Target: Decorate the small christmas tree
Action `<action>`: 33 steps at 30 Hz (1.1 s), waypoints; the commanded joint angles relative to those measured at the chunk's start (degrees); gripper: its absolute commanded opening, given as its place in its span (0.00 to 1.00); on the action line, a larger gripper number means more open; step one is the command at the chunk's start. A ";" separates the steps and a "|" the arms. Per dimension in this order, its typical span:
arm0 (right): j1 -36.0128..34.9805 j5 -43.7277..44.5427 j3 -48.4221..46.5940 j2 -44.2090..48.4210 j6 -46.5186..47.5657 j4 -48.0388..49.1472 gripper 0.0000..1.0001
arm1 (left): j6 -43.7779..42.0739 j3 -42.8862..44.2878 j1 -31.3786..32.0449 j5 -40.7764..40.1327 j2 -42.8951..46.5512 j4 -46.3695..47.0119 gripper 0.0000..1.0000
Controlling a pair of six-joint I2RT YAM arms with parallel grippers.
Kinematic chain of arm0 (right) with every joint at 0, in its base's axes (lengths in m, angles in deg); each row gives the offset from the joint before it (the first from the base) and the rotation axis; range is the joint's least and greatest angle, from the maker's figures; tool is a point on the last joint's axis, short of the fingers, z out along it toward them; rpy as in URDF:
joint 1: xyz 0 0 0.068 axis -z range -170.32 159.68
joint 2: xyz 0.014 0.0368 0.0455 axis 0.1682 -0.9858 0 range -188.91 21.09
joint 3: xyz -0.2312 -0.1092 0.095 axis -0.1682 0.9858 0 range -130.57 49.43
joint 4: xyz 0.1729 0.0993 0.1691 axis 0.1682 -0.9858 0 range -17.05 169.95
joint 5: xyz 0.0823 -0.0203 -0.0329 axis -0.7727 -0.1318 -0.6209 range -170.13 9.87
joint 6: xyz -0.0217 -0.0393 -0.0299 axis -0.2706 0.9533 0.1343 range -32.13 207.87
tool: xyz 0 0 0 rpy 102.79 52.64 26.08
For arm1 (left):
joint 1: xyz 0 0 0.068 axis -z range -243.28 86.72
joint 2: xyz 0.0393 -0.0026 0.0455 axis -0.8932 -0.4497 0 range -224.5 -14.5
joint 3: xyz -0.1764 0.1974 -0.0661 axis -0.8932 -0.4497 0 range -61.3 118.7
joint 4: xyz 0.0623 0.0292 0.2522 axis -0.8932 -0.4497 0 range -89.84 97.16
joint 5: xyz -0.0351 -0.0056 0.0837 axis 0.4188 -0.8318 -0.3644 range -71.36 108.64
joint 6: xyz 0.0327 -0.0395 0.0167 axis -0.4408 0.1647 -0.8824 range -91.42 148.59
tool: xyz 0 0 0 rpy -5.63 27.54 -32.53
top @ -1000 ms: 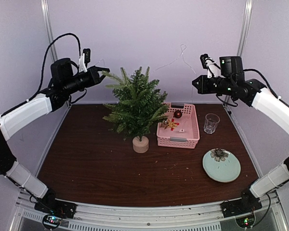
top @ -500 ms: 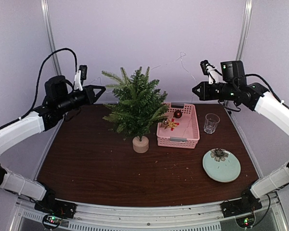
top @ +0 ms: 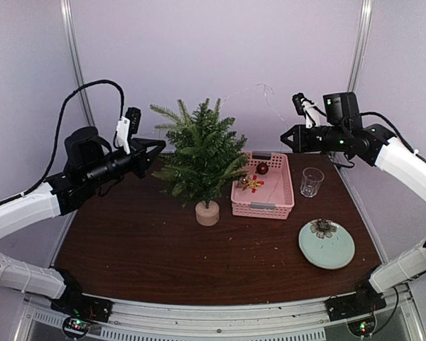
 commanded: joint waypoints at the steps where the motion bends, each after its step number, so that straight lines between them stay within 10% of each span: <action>1: -0.64 -1.01 0.41 1.04 -0.55 -0.51 0.00 | -11.96 1.89 3.54 -3.07 -0.64 -0.97 0.00; 20: -1.54 -0.63 0.20 0.71 -1.00 -0.78 0.00 | -45.01 11.95 12.71 -10.93 -10.57 -24.69 0.00; 33: -1.75 -1.56 0.00 0.90 -0.53 -2.14 0.00 | -47.63 21.87 14.87 -17.39 -16.35 -34.69 0.00</action>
